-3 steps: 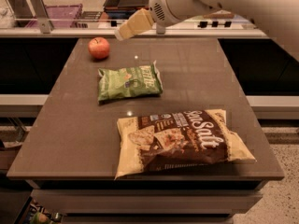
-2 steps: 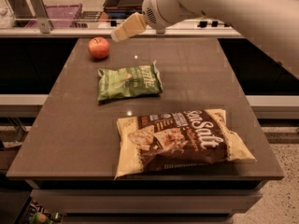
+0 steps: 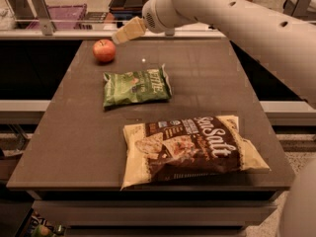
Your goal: Pick apple
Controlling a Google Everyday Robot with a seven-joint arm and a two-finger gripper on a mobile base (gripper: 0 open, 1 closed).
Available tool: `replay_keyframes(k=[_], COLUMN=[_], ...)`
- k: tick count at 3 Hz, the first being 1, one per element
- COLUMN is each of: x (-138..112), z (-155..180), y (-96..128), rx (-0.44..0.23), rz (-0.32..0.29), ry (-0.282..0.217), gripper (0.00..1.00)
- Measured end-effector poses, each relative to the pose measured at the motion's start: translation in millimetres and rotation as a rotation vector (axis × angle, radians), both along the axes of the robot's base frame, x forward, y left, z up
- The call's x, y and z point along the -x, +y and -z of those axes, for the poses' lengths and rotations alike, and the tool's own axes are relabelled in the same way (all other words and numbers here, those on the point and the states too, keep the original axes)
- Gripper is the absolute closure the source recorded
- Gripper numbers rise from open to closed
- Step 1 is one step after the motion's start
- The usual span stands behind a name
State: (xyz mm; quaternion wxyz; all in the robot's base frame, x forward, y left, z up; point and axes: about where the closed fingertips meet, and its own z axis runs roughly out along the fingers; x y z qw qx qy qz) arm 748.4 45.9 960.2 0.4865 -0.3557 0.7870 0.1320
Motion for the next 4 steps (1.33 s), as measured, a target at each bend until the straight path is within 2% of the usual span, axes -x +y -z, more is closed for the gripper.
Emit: replay_keyframes(k=[2, 3, 4], x=[-22, -22, -27], z=[27, 27, 38], y=[51, 51, 58], rx=[-0.060, -0.060, -0.041], rz=[-0.126, -0.126, -0.130], ry=[0.035, 0.035, 0.056], gripper=[0.00, 0.00, 0.00])
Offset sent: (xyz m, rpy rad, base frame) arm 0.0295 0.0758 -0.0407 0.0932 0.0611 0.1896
